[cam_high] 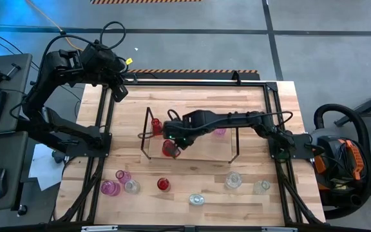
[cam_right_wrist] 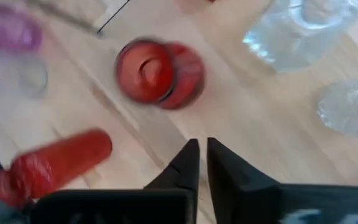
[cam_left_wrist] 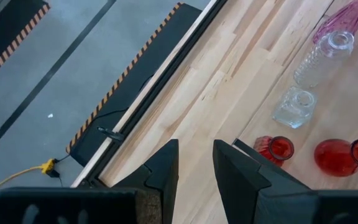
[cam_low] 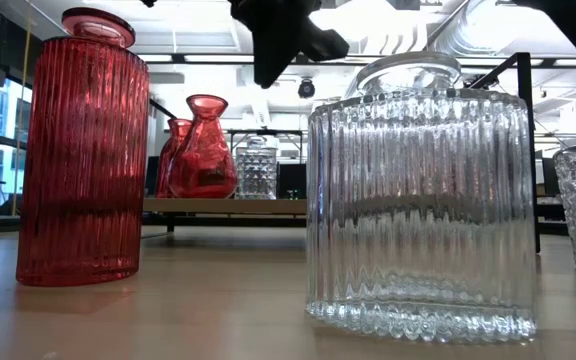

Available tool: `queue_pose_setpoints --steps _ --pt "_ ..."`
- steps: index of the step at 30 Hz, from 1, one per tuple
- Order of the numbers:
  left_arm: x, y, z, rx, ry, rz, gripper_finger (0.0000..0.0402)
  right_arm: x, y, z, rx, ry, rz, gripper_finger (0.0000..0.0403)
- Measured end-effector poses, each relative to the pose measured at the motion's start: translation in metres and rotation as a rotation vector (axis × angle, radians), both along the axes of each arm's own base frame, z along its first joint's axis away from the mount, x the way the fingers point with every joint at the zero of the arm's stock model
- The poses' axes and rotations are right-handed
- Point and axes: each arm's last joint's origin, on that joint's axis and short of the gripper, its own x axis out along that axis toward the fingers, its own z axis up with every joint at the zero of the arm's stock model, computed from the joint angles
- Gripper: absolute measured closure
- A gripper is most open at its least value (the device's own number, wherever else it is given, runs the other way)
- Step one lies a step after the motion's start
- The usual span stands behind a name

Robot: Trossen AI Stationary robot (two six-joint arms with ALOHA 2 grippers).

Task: Sort vases onto shelf
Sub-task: Put the red vase aligned with the other red vase on the shelf

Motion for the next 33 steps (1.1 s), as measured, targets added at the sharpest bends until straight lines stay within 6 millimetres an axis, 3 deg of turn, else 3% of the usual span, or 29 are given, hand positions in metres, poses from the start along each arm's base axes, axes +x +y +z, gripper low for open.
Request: queue_pose_setpoints --steps 6,16,33 --pt "0.0 0.0 0.0 0.004 0.005 -0.008 0.0312 -0.002 0.007 -0.014 -0.018 0.065 0.181 0.0399" --pt "-0.001 0.0 0.0 0.008 0.005 -0.013 0.0312 0.0 0.001 -0.013 0.014 0.003 0.574 0.0403" --pt "-0.009 -0.004 0.004 0.006 -0.029 0.008 0.0312 0.012 -0.033 -0.009 -0.028 -0.128 0.656 0.0403"
